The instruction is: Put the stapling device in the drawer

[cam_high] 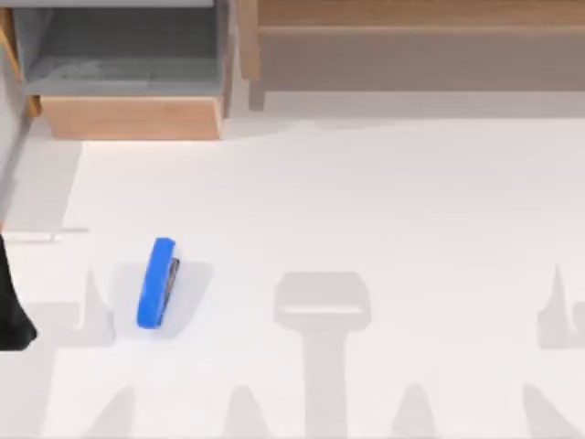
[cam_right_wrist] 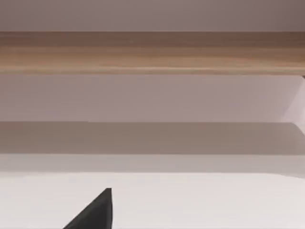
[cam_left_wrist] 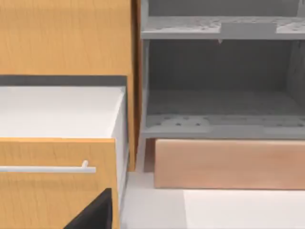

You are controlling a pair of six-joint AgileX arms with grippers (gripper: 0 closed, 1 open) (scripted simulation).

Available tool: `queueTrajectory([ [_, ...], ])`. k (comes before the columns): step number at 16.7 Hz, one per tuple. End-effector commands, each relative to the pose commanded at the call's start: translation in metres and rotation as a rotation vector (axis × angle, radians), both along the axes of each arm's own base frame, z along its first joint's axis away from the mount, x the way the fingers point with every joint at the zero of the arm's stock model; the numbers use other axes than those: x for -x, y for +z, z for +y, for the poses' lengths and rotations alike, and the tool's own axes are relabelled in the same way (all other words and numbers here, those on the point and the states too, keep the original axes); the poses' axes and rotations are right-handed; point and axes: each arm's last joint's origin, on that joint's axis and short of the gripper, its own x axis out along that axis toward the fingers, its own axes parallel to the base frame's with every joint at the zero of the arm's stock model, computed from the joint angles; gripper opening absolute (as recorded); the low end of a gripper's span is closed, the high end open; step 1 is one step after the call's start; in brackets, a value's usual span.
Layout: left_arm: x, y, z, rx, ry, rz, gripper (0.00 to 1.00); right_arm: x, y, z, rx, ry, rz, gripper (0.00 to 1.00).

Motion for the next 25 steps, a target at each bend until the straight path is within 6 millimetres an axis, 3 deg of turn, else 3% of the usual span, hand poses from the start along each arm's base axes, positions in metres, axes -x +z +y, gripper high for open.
queueTrajectory([
  [5, -0.001, 0.006, -0.002, 0.012, -0.021, 0.059, 1.00, 0.000, 0.000, 0.000, 0.000, 0.000, 0.000, 1.00],
  [10, -0.016, 0.041, -0.011, 0.042, -0.080, 0.301, 1.00, 0.000, 0.000, 0.000, 0.000, 0.000, 0.000, 1.00],
  [13, -0.043, 0.060, -0.019, 0.048, -0.108, 0.507, 1.00, 0.000, 0.000, 0.000, 0.000, 0.000, 0.000, 1.00],
  [20, -0.104, 0.069, -0.047, 0.029, -0.147, 0.899, 1.00, 0.000, 0.000, 0.000, 0.000, 0.000, 0.000, 1.00],
  [25, -0.159, 0.043, -0.079, -0.022, -0.143, 1.223, 1.00, 0.000, 0.000, 0.000, 0.000, 0.000, 0.000, 1.00],
])
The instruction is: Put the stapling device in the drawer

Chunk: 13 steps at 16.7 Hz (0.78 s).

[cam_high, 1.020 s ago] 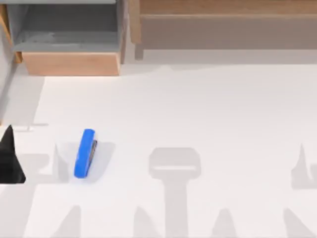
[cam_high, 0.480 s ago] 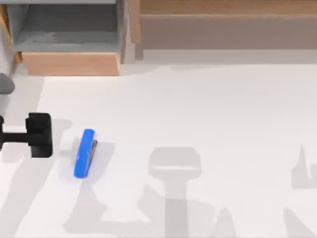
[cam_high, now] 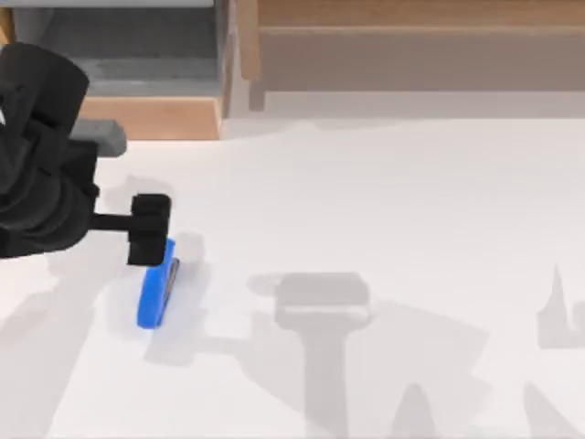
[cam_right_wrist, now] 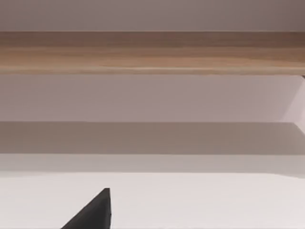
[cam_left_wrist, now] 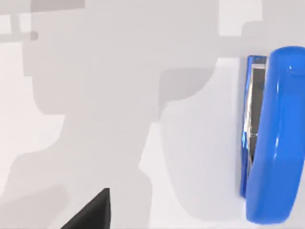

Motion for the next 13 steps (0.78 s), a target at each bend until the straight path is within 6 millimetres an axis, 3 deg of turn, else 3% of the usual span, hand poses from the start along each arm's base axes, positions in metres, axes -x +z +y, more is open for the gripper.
queueTrajectory([
  [6, -0.047, -0.036, -0.042, -0.085, -0.031, 0.272, 1.00, 0.000, 0.000, 0.000, 0.000, 0.000, 0.000, 1.00],
  [13, -0.055, -0.046, -0.051, -0.107, -0.037, 0.326, 1.00, 0.000, 0.000, 0.000, 0.000, 0.000, 0.000, 1.00],
])
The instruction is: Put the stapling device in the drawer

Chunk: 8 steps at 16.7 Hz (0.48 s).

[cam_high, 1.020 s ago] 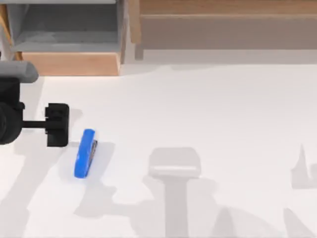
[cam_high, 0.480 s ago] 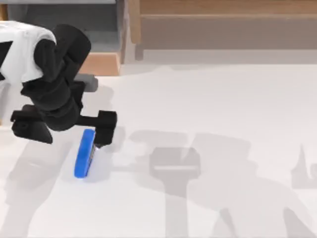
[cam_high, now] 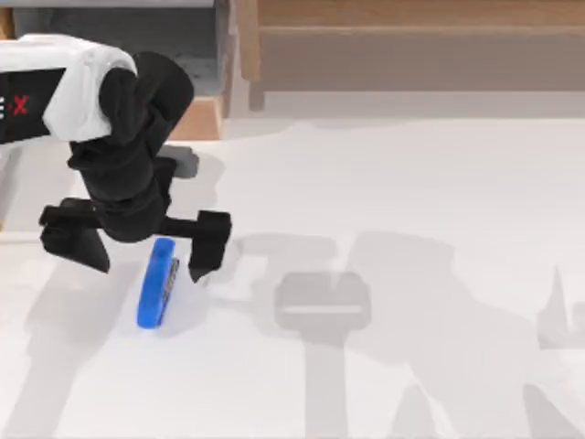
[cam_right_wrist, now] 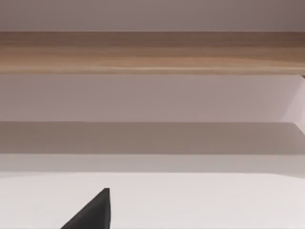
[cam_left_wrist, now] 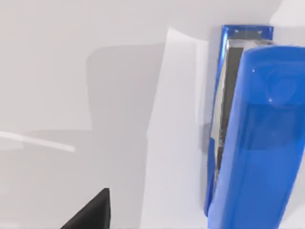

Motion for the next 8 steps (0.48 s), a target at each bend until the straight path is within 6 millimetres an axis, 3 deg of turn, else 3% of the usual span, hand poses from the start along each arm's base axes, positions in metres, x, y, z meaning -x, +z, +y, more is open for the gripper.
queueTrajectory([
  [3, 0.000, -0.006, 0.001, -0.001, 0.000, 0.002, 1.00, 0.000, 0.000, 0.000, 0.000, 0.000, 0.000, 1.00],
  [8, -0.001, -0.045, 0.000, 0.002, 0.000, -0.005, 1.00, 0.000, 0.000, 0.000, 0.000, 0.000, 0.000, 1.00],
])
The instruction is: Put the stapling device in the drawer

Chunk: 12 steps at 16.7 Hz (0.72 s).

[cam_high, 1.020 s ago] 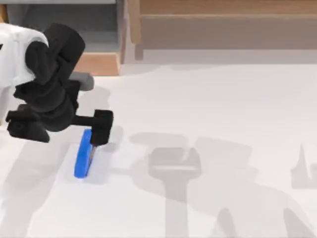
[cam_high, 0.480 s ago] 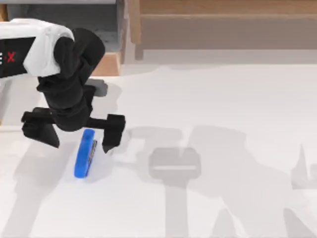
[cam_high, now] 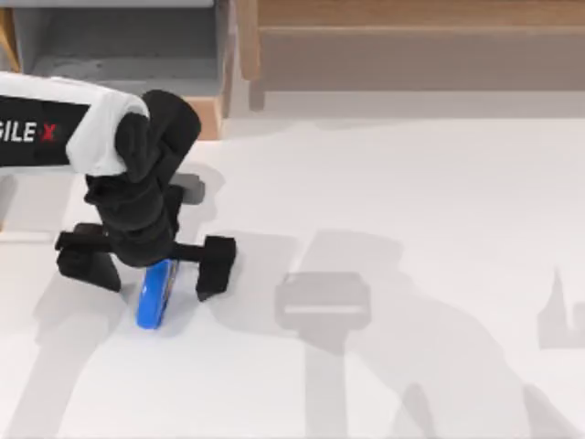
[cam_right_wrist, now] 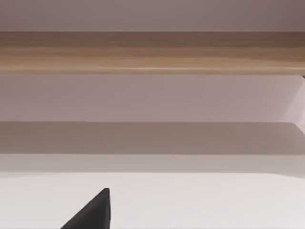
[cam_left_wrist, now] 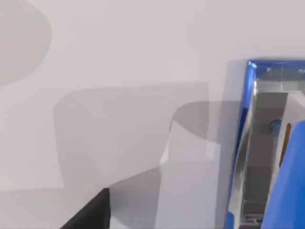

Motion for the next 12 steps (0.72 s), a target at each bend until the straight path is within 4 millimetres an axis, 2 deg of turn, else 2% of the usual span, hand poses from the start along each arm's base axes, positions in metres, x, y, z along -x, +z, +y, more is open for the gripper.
queueTrajectory([
  [4, 0.0005, -0.0049, 0.0000, -0.002, 0.000, 0.005, 1.00, 0.0000, 0.0000, 0.0000, 0.000, 0.000, 0.000, 1.00],
  [12, 0.0005, -0.0049, 0.0000, -0.002, 0.000, 0.005, 0.40, 0.0000, 0.0000, 0.0000, 0.000, 0.000, 0.000, 1.00],
])
